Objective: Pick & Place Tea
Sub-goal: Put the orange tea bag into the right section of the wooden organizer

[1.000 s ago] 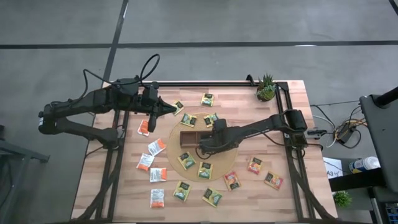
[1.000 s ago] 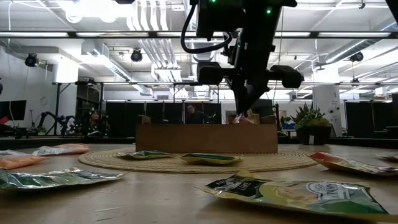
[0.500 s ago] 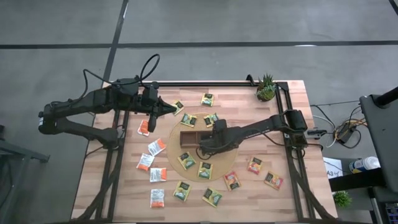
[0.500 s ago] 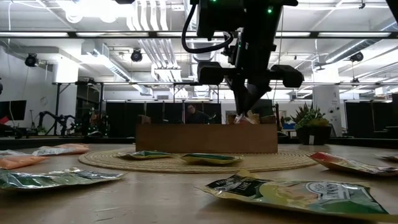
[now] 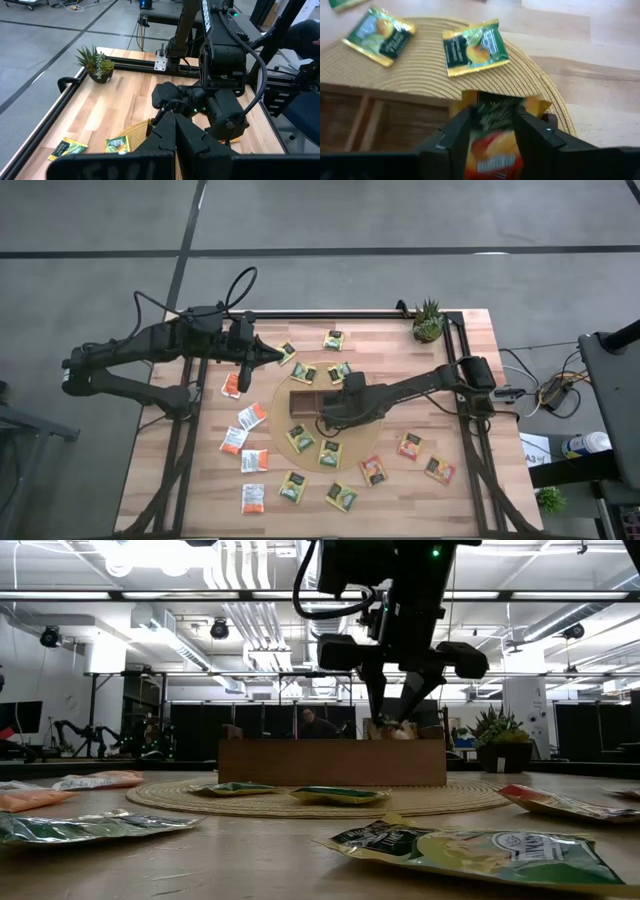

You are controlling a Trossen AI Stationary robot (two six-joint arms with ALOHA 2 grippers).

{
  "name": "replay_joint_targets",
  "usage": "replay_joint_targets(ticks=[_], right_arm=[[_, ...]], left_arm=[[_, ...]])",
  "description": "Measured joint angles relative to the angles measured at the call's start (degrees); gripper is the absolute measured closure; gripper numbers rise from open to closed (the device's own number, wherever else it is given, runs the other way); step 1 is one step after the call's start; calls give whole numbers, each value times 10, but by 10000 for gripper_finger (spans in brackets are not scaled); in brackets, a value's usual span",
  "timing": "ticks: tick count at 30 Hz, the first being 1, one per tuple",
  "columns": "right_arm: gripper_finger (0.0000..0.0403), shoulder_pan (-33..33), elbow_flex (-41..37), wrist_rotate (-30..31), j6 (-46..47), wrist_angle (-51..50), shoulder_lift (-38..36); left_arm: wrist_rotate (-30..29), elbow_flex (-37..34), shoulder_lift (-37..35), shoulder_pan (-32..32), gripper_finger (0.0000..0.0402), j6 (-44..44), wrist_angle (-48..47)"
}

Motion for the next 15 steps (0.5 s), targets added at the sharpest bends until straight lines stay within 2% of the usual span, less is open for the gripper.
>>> replay_joint_targets(ticks=[5, 10, 15], right_arm=[[220, 0, 0, 7, -5, 0, -18], [212, 0, 0, 17, -37, -3, -34], [211, 0, 0, -14, -174, -1, -68]], left_arm=[[0, 0, 0, 0, 400, 0, 0], [0, 0, 0, 0, 400, 0, 0], [0, 0, 0, 0, 400, 1, 0]])
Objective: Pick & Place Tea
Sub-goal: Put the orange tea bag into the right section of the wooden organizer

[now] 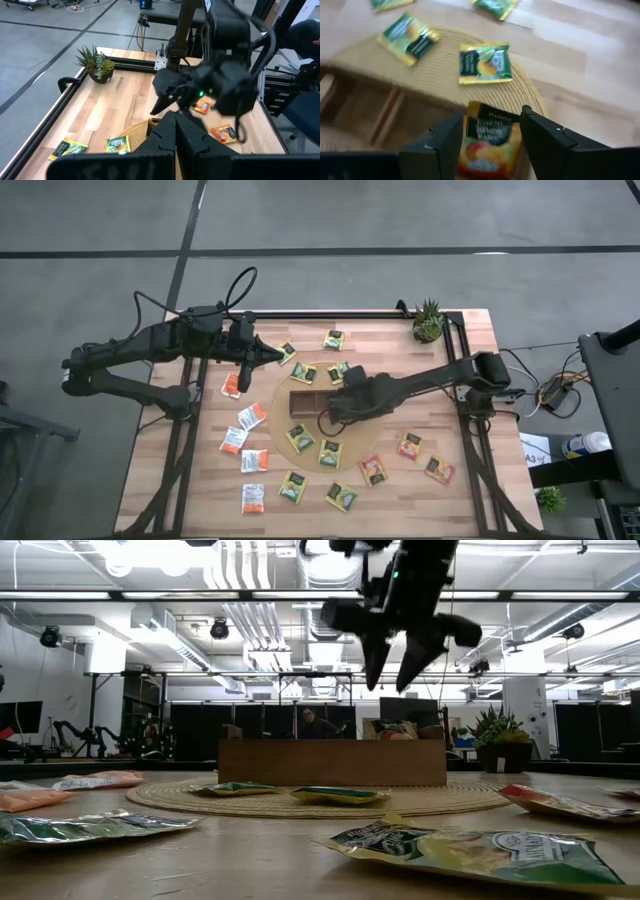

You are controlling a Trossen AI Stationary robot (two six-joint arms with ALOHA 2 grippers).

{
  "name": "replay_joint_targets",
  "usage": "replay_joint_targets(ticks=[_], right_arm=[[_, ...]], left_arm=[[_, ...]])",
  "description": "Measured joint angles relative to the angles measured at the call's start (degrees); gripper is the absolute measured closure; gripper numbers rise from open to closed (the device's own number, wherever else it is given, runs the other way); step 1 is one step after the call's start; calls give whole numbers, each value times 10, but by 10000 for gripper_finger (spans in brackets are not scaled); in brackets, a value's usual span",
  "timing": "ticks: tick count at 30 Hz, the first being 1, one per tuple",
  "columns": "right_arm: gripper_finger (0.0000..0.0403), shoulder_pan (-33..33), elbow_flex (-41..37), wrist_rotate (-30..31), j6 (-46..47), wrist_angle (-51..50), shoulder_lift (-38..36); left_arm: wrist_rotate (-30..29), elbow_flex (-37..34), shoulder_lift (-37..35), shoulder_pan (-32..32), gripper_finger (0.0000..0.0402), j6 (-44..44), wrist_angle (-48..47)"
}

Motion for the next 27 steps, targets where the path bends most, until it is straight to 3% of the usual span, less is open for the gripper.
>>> replay_joint_targets(ticks=[6, 10, 14, 19, 27], right_arm=[[211, 8, 0, -94, -198, -2, -70], [211, 21, 0, -151, -279, -5, -123], [211, 46, -12, -169, -328, -16, -175], [211, 84, -28, -170, -279, -68, -227], [211, 148, -45, -169, -45, -154, -243]], left_arm=[[0, 0, 0, 0, 400, -1, 0], [0, 0, 0, 0, 400, -1, 0], [0, 0, 0, 0, 400, -1, 0], [0, 0, 0, 0, 400, -12, 0], [0, 0, 0, 0, 400, -17, 0]])
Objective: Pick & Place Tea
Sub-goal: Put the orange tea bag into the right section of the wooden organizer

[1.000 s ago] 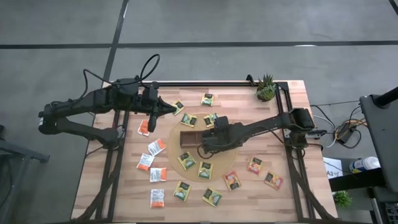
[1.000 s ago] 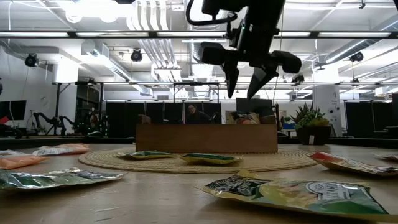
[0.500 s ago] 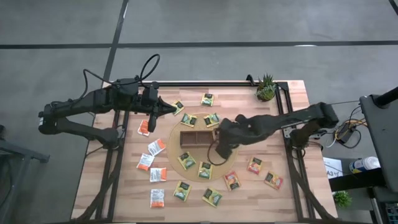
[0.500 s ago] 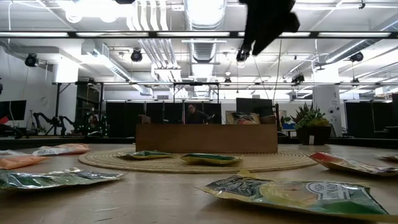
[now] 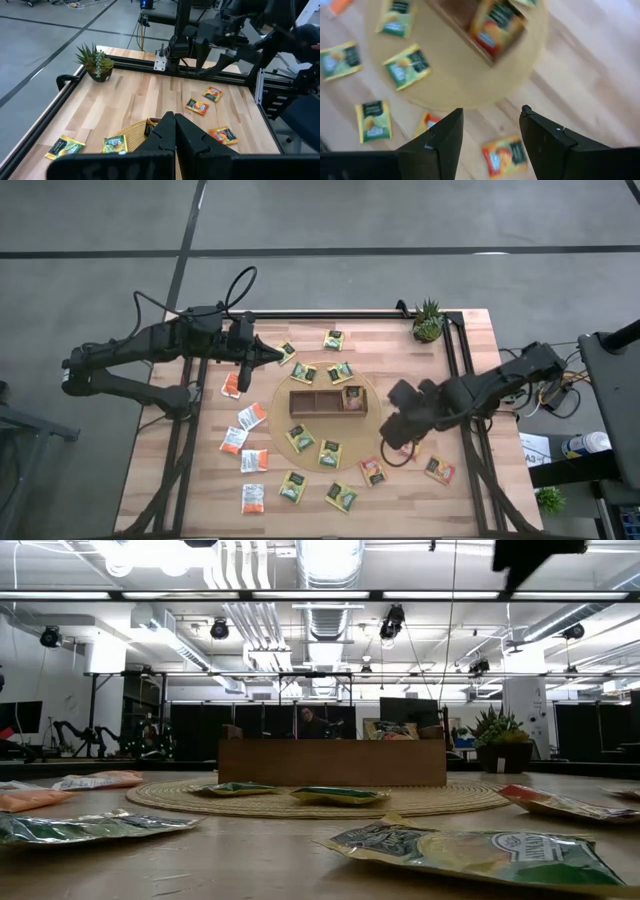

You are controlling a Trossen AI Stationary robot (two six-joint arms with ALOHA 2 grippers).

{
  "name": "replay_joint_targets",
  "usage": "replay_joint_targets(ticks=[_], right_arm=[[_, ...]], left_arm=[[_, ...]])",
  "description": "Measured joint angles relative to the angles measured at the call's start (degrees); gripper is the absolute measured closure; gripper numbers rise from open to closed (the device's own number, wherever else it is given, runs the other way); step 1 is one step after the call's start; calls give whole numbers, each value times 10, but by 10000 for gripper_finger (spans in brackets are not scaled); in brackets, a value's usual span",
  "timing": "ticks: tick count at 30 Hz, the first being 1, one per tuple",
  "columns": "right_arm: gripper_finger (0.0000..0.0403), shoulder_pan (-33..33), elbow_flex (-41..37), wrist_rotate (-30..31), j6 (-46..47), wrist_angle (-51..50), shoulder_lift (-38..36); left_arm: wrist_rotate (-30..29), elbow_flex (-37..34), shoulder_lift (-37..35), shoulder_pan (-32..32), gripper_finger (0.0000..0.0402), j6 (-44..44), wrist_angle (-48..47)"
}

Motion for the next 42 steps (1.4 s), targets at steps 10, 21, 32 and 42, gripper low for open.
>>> replay_joint_targets(ticks=[10, 21, 32, 42], right_arm=[[211, 34, -45, -74, 487, -78, 7], [211, 45, -76, -144, 556, -89, 33], [211, 47, -148, -207, 583, -5, 68], [211, 44, -269, -232, 583, 137, 66]], left_arm=[[0, 0, 0, 0, 400, -4, 0], [0, 0, 0, 0, 400, -4, 0], [0, 0, 0, 0, 400, -6, 0], [0, 0, 0, 0, 400, -17, 0]])
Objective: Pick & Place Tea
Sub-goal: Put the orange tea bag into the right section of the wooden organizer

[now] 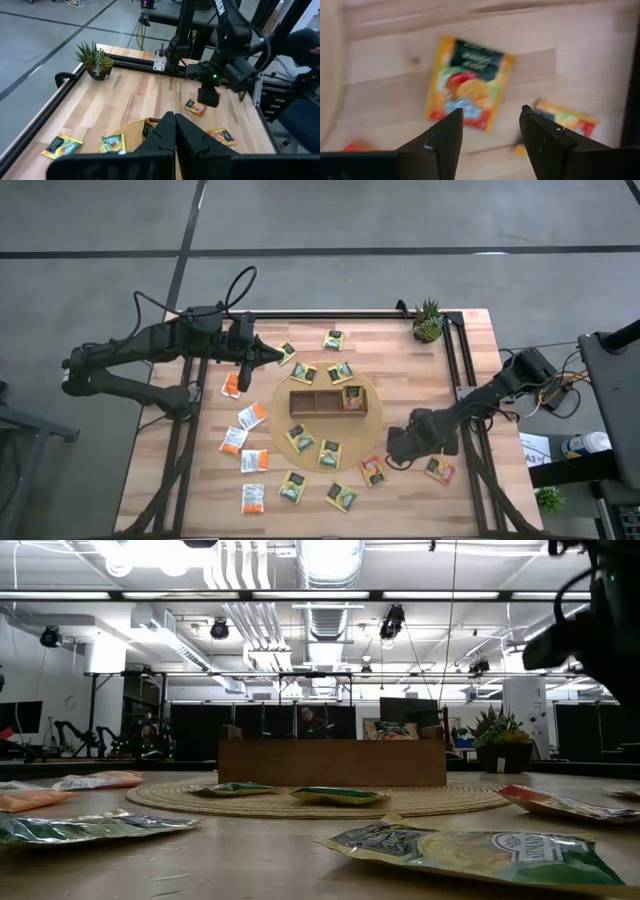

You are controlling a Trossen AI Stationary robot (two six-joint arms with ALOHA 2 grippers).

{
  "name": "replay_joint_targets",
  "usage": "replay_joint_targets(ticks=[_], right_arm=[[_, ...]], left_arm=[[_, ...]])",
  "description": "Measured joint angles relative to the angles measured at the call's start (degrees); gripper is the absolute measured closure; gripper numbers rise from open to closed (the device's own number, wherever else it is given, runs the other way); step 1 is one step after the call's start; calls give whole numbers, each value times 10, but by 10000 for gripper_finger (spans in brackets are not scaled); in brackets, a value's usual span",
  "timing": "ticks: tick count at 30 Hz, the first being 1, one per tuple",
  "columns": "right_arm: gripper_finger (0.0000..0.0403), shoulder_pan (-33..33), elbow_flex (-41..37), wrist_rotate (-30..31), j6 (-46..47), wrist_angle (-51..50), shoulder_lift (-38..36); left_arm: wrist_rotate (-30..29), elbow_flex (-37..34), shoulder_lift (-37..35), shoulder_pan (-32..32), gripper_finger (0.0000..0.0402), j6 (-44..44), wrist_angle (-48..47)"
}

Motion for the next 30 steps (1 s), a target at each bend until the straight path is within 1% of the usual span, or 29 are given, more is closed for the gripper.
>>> replay_joint_targets(ticks=[3, 11, 20, 30], right_arm=[[211, -2, -20, -6, 2, 10, -2], [211, -15, -61, -2, 3, 99, -4], [211, -45, -79, 27, -11, 111, -4], [211, -50, -115, 27, -13, 170, -4]], left_arm=[[0, 0, 0, 0, 400, -4, 0], [-1, 0, 1, 0, 400, -13, 0], [-8, 0, 3, 1, 400, -13, 3], [-13, 0, 3, 1, 400, -13, 6]])
